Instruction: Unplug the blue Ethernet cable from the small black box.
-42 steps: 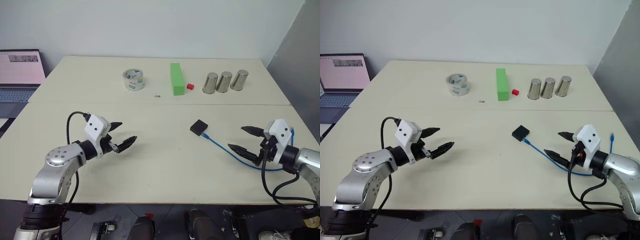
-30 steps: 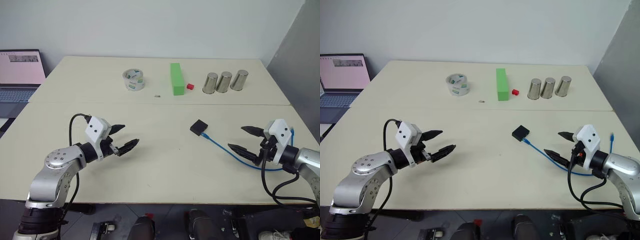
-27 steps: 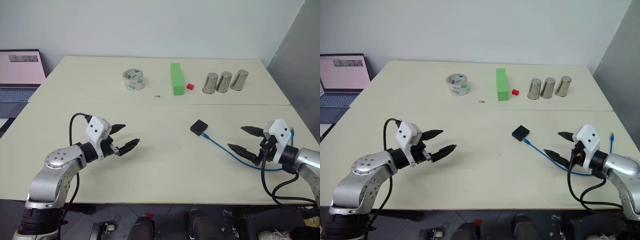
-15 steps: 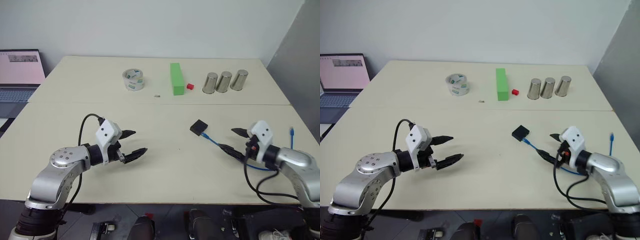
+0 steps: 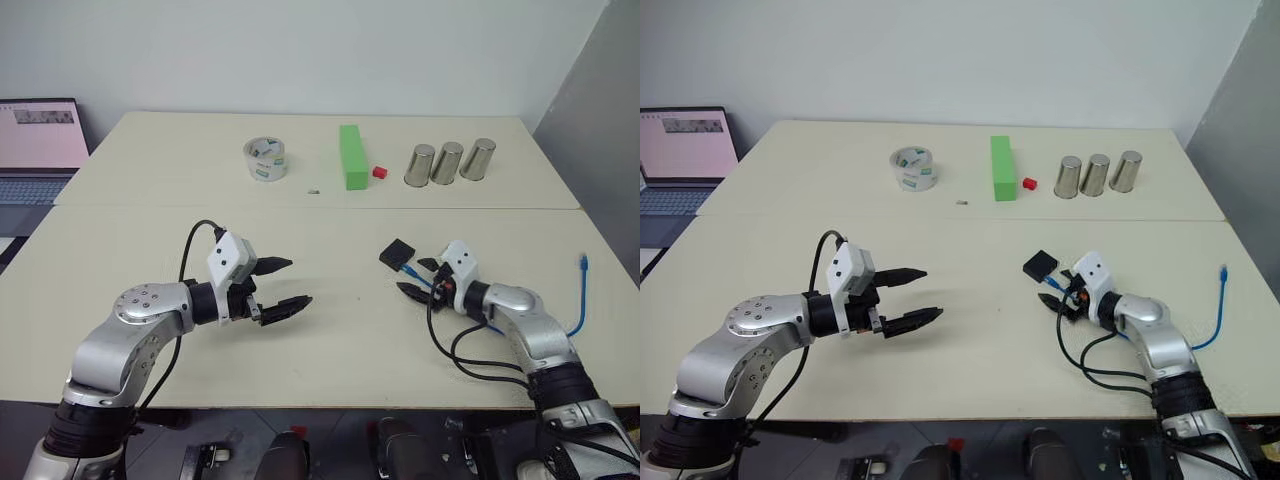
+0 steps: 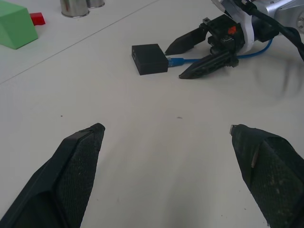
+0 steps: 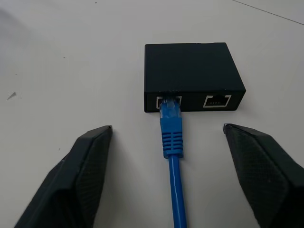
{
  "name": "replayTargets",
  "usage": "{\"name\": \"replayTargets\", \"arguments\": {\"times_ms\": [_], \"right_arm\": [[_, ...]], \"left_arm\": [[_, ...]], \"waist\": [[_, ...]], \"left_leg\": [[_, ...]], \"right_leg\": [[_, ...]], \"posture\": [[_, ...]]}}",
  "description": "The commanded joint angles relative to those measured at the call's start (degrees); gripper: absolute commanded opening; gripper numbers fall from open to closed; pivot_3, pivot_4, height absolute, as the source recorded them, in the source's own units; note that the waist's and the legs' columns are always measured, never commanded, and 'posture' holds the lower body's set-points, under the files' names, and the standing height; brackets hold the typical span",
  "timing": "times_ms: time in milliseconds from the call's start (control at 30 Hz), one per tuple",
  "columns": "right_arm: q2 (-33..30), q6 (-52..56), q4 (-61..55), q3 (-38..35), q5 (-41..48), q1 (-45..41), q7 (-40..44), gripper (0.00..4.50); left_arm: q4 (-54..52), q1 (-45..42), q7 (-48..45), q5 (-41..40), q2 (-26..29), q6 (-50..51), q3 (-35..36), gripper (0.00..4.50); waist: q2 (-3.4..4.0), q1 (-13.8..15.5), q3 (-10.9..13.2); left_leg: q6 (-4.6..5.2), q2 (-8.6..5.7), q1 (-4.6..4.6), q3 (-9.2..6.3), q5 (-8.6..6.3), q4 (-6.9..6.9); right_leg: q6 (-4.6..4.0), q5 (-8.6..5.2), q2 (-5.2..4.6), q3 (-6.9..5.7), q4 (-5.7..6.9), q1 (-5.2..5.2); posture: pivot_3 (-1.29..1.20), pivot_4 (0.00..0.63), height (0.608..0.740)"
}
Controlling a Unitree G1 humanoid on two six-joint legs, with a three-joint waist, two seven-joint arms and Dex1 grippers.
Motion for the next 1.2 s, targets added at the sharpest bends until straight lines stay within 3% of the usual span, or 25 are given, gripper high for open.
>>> {"name": "replayTargets", "arguments": {"times_ms": [33, 300, 367, 633, 800, 1133, 1200], "right_arm": [[-0.7, -2.0, 1.6, 0.3, -1.3, -1.5, 1.9, 2.78], [-1.8, -5.4, 0.3, 2.7, -4.8, -2.3, 3.8, 0.53], [-2.4, -8.2, -1.3, 3.7, -6.9, -2.3, 3.3, 0.17], [-6.3, -32.7, -7.8, 8.6, -20.2, -4.0, -0.9, 0.14], [-6.8, -45.0, -10.6, 11.1, -23.1, -5.6, -1.1, 0.14], [-4.9, -47.5, -14.7, 14.1, -22.5, -6.3, 0.4, 0.13], [-4.7, -47.3, -14.8, 14.2, -22.4, -6.4, 0.6, 0.13]], "left_arm": [[-0.8, -0.2, 0.0, -0.5, -0.2, -0.5, 0.4, 4.50], [0.6, -0.9, 0.0, -0.9, -1.2, -0.3, 0.5, 4.50], [1.3, -1.0, 0.2, -1.4, -1.6, 0.2, 0.8, 4.50], [3.9, -1.4, -0.6, -11.7, -4.7, 9.2, 3.8, 4.50], [7.0, -3.8, 0.7, -15.1, -7.1, 12.3, 4.4, 4.50], [7.6, -5.9, 1.0, -18.7, -10.1, 16.3, 4.0, 4.50], [7.5, -6.0, 0.7, -19.0, -9.9, 16.5, 3.9, 4.15]], "waist": [[0.00, 0.0, 0.0], [0.00, 0.0, 0.0], [0.00, 0.0, 0.0], [0.01, -0.2, 0.0], [0.00, -0.4, 0.0], [-0.01, -0.3, 0.0], [-0.01, -0.3, 0.0]], "left_leg": [[0.00, 0.00, 0.01, 0.00, 0.00, 0.00], [0.00, 0.00, 0.04, -0.01, 0.00, 0.03], [0.00, 0.00, 0.04, -0.01, 0.00, 0.04], [0.00, 0.00, 0.00, 0.00, 0.00, 0.01], [0.00, 0.00, 0.02, -0.03, 0.00, 0.03], [-0.02, -0.01, 0.02, -0.07, 0.01, 0.04], [-0.02, -0.01, 0.03, -0.08, 0.01, 0.04]], "right_leg": [[0.00, 0.00, 0.00, 0.00, 0.01, 0.00], [0.00, 0.00, 0.00, -0.01, 0.05, 0.04], [0.00, 0.01, 0.00, -0.01, 0.05, 0.04], [0.01, 0.00, 0.00, -0.01, 0.02, -0.02], [0.00, 0.00, 0.00, -0.02, 0.07, 0.00], [-0.27, 0.16, -0.03, -0.02, 0.06, 0.02], [-0.26, 0.16, -0.02, -0.04, 0.08, 0.01]], "posture": [[0.00, 0.150, 0.740], [0.00, 0.150, 0.740], [0.00, 0.150, 0.740], [0.00, 0.150, 0.740], [0.00, 0.150, 0.740], [0.00, 0.150, 0.740], [0.00, 0.150, 0.740]]}}
